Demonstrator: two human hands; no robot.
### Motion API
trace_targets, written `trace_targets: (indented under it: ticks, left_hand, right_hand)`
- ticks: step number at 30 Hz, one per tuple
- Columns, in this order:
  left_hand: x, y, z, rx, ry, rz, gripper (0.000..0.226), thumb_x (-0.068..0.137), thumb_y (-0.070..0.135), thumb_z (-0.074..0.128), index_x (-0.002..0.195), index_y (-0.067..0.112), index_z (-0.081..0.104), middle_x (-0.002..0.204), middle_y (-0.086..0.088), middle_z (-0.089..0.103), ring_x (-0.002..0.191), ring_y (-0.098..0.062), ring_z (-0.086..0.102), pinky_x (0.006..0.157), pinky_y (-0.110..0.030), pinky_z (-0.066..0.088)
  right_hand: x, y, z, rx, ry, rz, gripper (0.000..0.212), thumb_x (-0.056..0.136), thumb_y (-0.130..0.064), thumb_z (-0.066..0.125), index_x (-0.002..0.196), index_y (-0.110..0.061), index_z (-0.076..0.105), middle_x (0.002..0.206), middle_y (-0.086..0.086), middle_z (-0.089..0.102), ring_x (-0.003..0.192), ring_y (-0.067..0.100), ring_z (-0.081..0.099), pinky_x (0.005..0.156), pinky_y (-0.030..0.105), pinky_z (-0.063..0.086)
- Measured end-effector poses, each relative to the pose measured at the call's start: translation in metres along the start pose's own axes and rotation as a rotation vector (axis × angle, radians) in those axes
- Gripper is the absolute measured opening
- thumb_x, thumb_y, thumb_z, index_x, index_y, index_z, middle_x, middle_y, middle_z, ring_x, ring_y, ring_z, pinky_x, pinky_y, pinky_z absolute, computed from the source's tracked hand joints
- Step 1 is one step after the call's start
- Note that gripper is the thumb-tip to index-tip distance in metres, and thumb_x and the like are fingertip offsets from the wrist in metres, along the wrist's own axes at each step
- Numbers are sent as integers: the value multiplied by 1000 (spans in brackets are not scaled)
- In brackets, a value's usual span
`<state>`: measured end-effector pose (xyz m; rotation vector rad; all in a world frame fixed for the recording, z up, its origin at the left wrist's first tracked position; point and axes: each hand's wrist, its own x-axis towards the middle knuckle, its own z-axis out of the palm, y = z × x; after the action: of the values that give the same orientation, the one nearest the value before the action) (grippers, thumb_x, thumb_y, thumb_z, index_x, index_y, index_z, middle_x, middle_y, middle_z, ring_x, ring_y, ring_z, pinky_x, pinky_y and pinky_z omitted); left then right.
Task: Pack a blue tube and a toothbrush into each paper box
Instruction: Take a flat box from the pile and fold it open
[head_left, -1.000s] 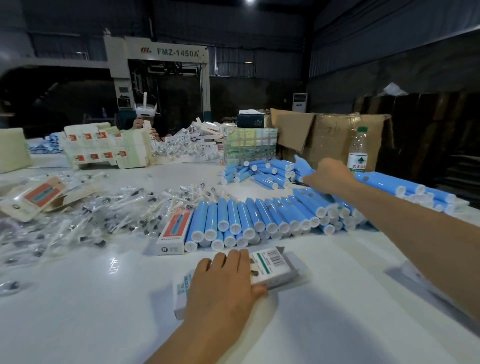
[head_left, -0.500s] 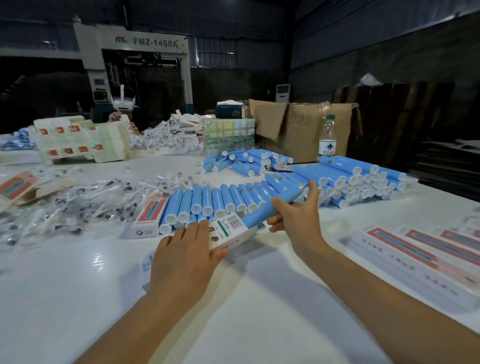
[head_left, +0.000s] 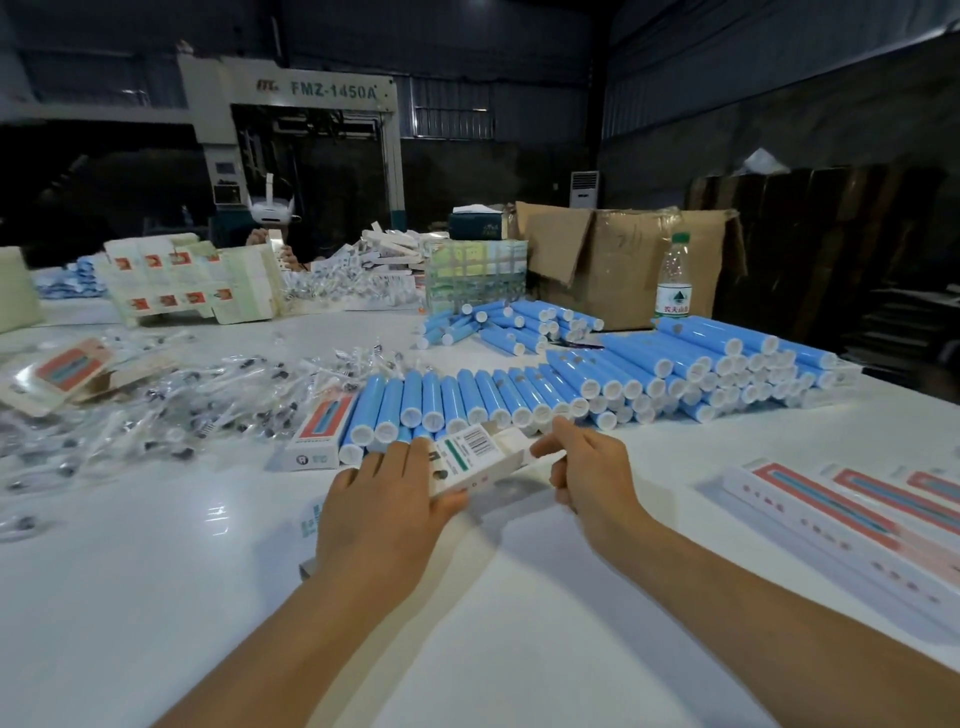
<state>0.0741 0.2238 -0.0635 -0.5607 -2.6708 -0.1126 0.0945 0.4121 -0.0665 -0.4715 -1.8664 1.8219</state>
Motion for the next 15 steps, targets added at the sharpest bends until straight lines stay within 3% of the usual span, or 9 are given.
trace_targets:
  ticks: [2,5,12,15]
  left_hand:
    - [0,1,-1,-2,-22,6,71,88,68,18,143,23,22,137,7,40,123,-15,38,96,-30,31]
    - [-1,0,-2,-35,-33,20,68,91,65,25,143,21,23,138,4,40,124,-18,38,97,-32,31]
    - [-1,-9,-5,-86,-142,45,66,94,57,36,143,15,25,143,-5,37,129,-25,34,102,-41,29]
    - [-1,-13,-7,-78,-177,50,63,95,52,41,142,12,28,141,-8,38,128,-28,34,102,-44,28]
  right_hand:
    - [4,1,-3,49,30,74,36,95,-29,51,68,-9,65,43,-5,50,37,9,38,38,22,30]
    - [8,1,-5,125,75,144,30,94,-27,53,72,-8,62,55,4,52,40,11,39,39,25,29]
    - [10,2,-6,199,61,152,22,93,-23,56,76,-10,60,58,1,60,44,12,38,32,21,27]
    - [16,3,-6,151,59,147,20,91,-23,56,78,-8,60,64,3,62,47,14,40,36,24,31]
